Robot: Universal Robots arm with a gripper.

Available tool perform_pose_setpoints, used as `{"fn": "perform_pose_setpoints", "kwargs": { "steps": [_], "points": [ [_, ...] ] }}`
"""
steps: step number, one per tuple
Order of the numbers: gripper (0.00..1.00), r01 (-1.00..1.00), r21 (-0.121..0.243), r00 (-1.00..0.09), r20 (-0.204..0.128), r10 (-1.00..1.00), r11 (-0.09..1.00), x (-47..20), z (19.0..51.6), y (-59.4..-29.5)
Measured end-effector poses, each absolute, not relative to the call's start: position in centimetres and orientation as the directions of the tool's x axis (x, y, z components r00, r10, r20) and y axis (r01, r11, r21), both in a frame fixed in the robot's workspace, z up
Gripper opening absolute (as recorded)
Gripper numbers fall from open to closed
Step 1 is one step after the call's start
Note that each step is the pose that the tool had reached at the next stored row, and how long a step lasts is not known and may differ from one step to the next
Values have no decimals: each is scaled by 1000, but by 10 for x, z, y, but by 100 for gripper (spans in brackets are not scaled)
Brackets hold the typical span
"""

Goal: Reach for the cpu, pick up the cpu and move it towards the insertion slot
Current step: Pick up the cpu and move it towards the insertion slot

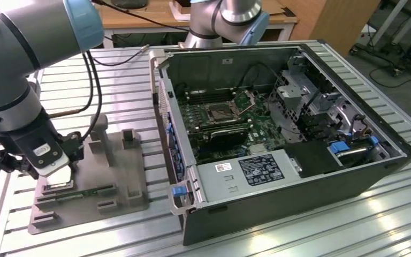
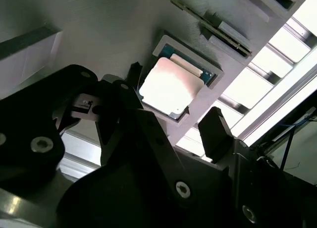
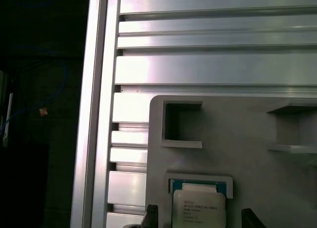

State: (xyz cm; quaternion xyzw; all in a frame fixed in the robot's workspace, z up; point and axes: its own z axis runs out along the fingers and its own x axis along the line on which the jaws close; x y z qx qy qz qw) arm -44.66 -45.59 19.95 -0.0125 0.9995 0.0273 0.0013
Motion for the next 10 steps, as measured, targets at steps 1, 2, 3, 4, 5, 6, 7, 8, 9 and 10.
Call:
{"fn": "perform_pose_setpoints", "kwargs": {
  "steps": [1, 2, 3, 4, 5, 6, 7, 8, 9, 10],
  "points": [
    [74, -25, 55, -1000, -4, -25, 998, -447, 199, -456],
    [74, -25, 55, -1000, -4, -25, 998, -447, 198, -456],
    [74, -25, 55, -1000, -4, -25, 998, -446, 197, -456],
    [74, -25, 55, -1000, -4, -25, 998, -447, 196, -456],
    [74, -25, 55, -1000, -4, -25, 998, -447, 194, -456],
    [74, -25, 55, -1000, -3, -25, 998, -447, 193, -456],
    [74, -25, 55, -1000, -3, -25, 998, -447, 191, -456],
    [74, -24, 55, -1000, -2, -24, 998, -446, 189, -456],
    [74, -23, 55, -1000, -2, -23, 998, -446, 187, -456],
    [74, -22, 55, -1000, -1, -22, 998, -447, 186, -455]
  ]
}}
